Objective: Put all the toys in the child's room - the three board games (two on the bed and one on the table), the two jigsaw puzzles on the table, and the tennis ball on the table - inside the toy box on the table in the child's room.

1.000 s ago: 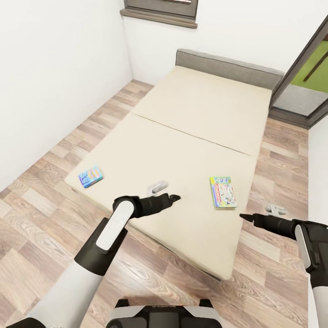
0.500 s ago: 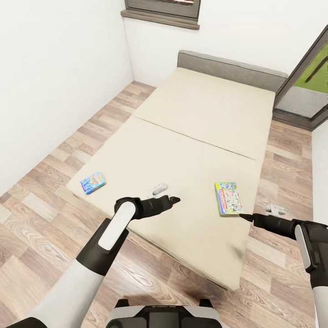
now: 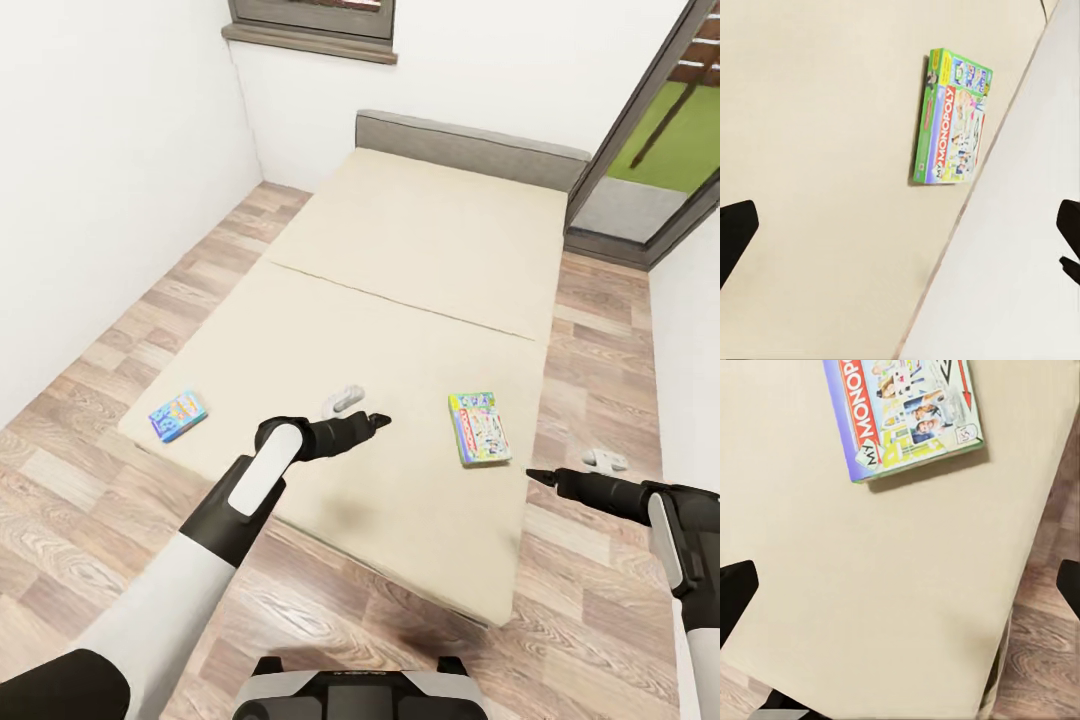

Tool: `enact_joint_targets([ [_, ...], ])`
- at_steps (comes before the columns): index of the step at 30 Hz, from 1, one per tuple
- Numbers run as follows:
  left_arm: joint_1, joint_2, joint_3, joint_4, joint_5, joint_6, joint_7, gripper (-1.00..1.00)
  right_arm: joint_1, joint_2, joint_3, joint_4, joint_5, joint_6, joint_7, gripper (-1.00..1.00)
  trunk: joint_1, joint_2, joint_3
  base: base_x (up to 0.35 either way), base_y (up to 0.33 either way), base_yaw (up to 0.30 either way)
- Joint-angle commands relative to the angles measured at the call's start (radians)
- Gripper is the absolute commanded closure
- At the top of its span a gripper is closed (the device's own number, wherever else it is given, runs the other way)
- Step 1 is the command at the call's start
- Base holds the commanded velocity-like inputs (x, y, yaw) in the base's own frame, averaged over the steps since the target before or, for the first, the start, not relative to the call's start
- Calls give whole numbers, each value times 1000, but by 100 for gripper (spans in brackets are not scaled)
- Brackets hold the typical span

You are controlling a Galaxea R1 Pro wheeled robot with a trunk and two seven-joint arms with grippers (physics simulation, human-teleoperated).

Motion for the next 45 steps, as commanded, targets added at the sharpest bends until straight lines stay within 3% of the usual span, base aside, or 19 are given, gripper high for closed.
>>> enact_joint_targets([
  [1,-22,1,-1,23,9,-4,-9,-100,-1,0,-2,-1,-1,7,3,-100,0,-1,-1,5,4,-249],
  [10,-128,0,-3,138,3,-29,-74,-100,-1,-1,-7,-1,-3,9,4,-100,0,-1,-1,3,2,-264],
  [20,-184,3,-4,187,-1,-31,-121,-100,-1,-2,-8,-1,-5,10,4,-100,0,-1,-1,1,1,-273],
  [25,-221,4,-3,246,-3,-31,-172,-100,-1,-1,-7,-4,-7,10,4,-100,0,-1,-1,0,0,-207],
  [45,-262,15,0,341,-3,-38,-247,-100,0,0,-2,-16,-8,9,7,-100,0,-1,-7,0,0,-51],
])
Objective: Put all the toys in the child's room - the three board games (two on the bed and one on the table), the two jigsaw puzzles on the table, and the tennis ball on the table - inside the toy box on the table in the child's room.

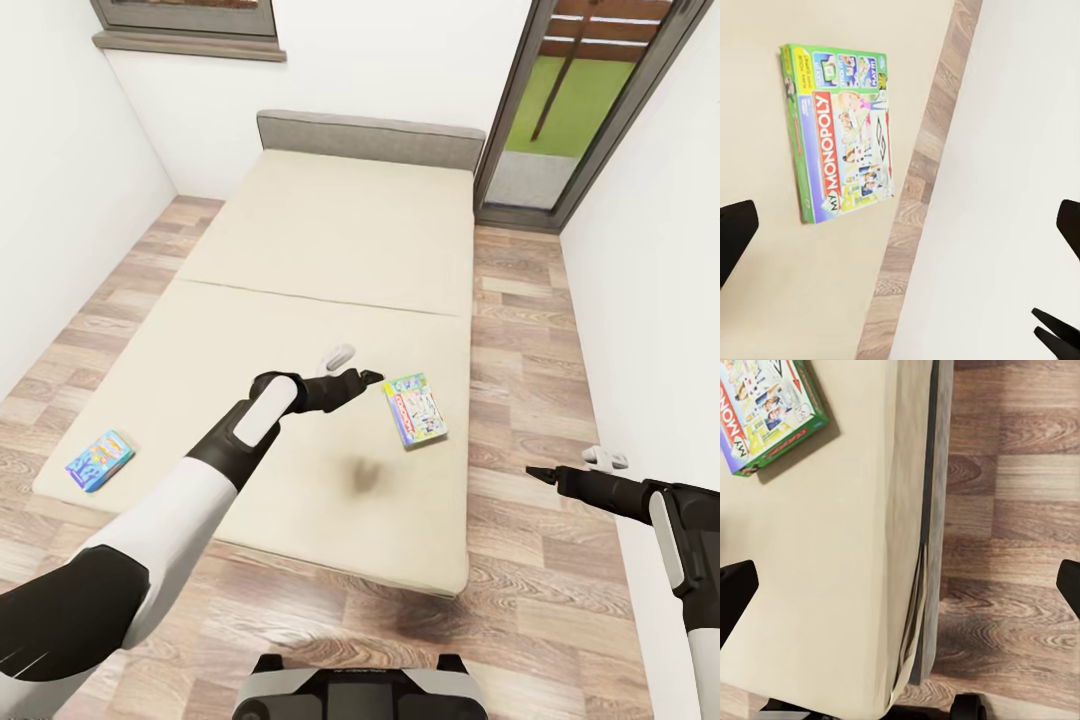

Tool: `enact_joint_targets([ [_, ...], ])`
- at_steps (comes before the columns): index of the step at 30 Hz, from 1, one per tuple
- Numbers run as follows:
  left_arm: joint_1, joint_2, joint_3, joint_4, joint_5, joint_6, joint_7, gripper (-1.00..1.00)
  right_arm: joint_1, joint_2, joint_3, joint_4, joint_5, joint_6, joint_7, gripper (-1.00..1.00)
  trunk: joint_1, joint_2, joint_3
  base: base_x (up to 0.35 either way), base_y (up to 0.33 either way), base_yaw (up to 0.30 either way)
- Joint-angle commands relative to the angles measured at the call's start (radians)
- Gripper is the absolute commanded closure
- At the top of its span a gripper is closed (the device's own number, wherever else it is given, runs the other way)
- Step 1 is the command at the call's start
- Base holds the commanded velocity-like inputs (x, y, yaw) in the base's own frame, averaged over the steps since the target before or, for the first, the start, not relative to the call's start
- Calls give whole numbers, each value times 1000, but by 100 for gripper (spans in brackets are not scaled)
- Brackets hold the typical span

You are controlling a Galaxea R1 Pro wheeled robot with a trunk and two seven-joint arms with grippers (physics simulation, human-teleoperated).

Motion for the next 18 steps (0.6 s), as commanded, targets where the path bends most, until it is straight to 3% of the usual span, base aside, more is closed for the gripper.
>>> enact_joint_targets([
  [1,-1,0,-1,-1,11,1,9,-100,-1,0,-1,-1,-2,7,2,-100,0,-1,-2,0,0,-10],
  [10,-21,37,-1,41,11,-4,-23,-100,-1,-1,-5,-1,-4,8,3,-100,0,-1,-14,0,0,-5],
  [18,-39,52,-2,106,11,-28,-66,-100,-12,-9,-8,8,-3,10,2,-100,0,-1,-27,0,0,-1],
])
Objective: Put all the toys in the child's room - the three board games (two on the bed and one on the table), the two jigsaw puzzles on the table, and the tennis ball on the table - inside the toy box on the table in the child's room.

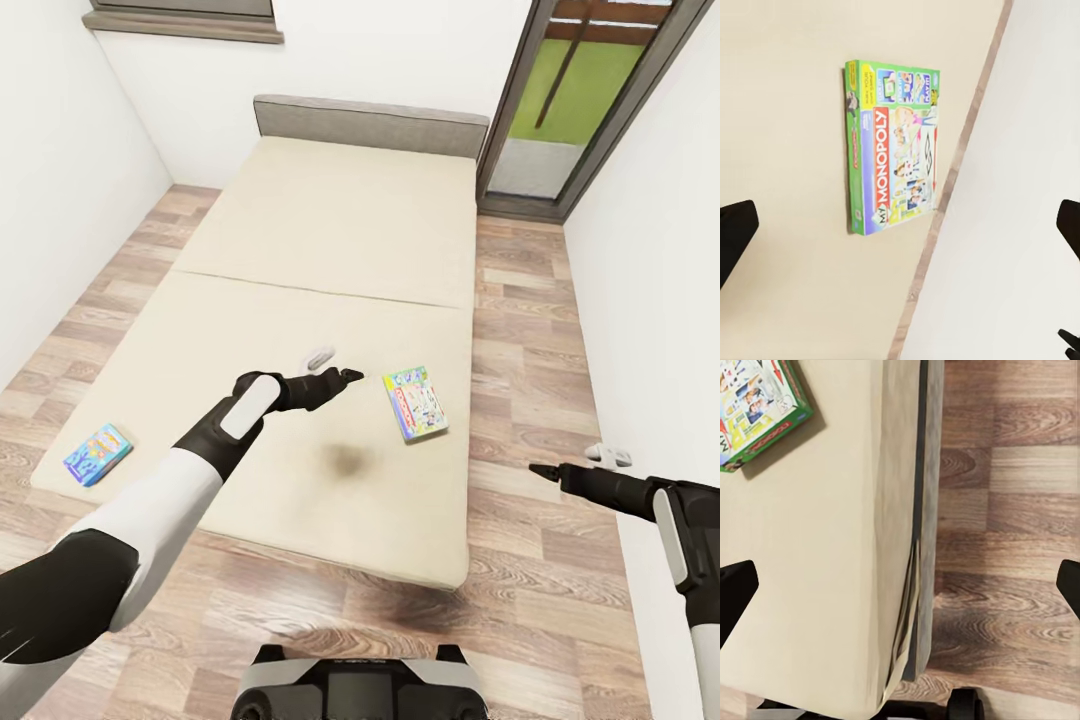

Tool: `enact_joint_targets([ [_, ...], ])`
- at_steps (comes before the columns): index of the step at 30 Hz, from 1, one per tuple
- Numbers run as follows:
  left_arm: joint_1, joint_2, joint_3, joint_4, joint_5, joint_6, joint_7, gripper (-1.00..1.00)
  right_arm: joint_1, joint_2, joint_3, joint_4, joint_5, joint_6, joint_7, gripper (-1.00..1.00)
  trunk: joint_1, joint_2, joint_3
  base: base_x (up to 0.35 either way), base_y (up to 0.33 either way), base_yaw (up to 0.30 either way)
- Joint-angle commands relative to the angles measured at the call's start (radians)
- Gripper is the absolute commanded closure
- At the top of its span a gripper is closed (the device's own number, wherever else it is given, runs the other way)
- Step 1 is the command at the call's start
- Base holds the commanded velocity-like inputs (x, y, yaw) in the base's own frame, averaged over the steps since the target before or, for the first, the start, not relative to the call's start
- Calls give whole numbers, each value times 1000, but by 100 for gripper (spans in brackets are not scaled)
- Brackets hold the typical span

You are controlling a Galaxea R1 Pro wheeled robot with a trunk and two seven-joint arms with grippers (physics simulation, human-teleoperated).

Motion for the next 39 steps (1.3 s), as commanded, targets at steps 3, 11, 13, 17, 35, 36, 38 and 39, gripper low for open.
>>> enact_joint_targets([
  [3,-4,2,-3,13,11,-5,1,-100,-2,-2,-2,1,-3,7,2,-100,0,-1,-6,0,0,0],
  [11,-14,1,-5,61,-3,-28,-20,-100,-6,-6,-3,4,-4,9,2,-100,0,-1,-19,0,0,0],
  [13,-20,0,-5,72,-18,-33,-24,-100,-6,-7,-3,4,-4,9,2,-100,0,-1,-22,0,0,0],
  [17,-28,-1,-4,83,-30,-38,-27,-100,-7,-8,-4,4,-4,9,2,-100,0,-1,-28,0,0,0],
  [35,-123,-37,-11,215,-53,-84,-38,-100,-27,-8,-4,4,-1,9,-1,-100,0,-1,-58,0,0,0],
  [36,-123,-37,-11,215,-53,-84,-38,-100,-27,-8,-4,4,-1,9,-1,-100,0,-1,-59,0,0,0],
  [38,-127,-40,-12,221,-53,-91,-38,-100,-28,-8,-4,4,-1,9,-1,-100,0,-1,-63,0,0,0],
  [39,-130,-42,-12,226,-53,-96,-39,-100,-29,-8,-4,4,-1,9,-1,-100,0,-1,-64,0,0,0],
])
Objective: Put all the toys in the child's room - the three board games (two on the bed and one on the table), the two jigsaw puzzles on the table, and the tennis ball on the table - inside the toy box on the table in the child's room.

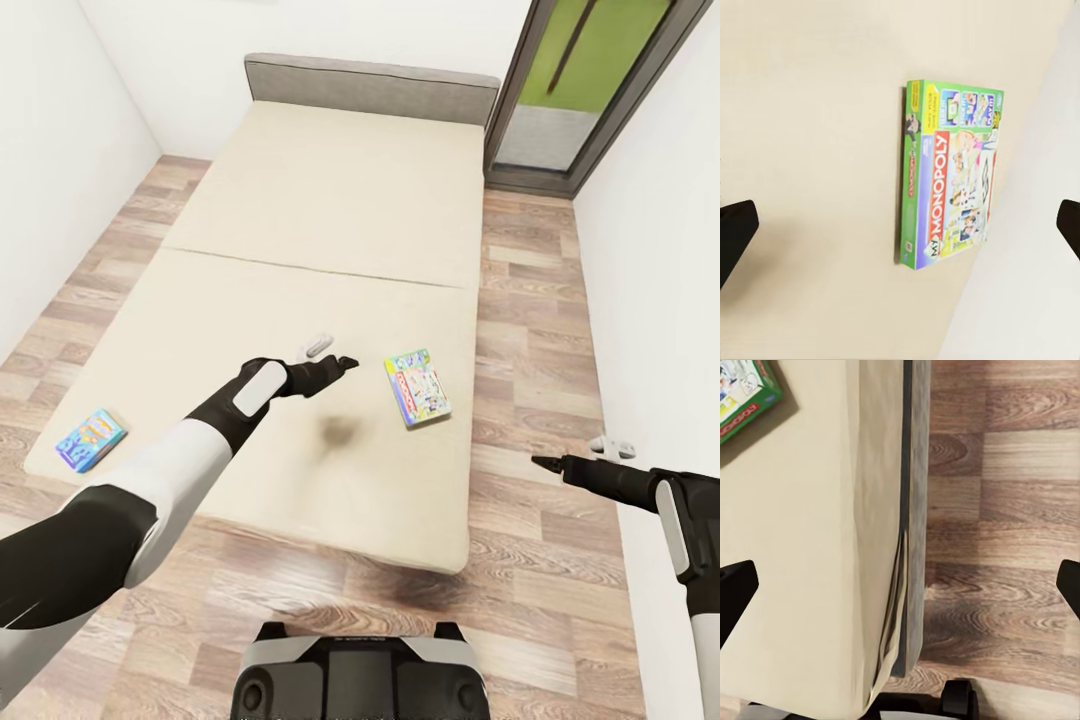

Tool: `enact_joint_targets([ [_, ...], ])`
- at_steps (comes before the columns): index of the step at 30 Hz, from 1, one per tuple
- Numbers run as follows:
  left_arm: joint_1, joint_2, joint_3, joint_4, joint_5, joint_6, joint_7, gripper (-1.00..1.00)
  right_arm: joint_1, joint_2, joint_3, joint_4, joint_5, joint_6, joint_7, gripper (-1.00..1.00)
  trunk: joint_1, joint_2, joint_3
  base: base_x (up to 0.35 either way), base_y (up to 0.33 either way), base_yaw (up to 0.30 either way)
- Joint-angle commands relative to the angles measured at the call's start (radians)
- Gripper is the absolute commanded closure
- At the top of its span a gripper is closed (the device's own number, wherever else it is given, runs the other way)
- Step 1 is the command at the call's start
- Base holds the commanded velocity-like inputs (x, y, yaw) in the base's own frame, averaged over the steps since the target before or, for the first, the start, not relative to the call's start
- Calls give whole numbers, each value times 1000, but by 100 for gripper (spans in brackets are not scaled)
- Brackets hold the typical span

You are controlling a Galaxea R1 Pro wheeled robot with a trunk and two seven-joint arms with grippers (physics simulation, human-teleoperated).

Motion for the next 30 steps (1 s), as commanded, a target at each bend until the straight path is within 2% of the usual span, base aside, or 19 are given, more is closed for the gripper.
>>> enact_joint_targets([
  [1,-3,-1,-5,4,7,-3,4,-100,-1,0,-1,-1,-2,7,2,-100,0,-1,-2,0,0,0],
  [12,-10,-2,-5,22,6,-16,-20,-100,1,4,-1,-2,-3,8,2,-100,0,-1,-20,0,0,0],
  [23,-14,-1,-4,66,6,-20,-100,-100,6,5,3,-9,-7,15,7,-100,0,-1,-38,0,0,0],
  [30,-16,2,-3,87,7,-21,-140,-100,8,8,8,-11,-7,54,9,-100,0,-1,-50,0,0,0],
])
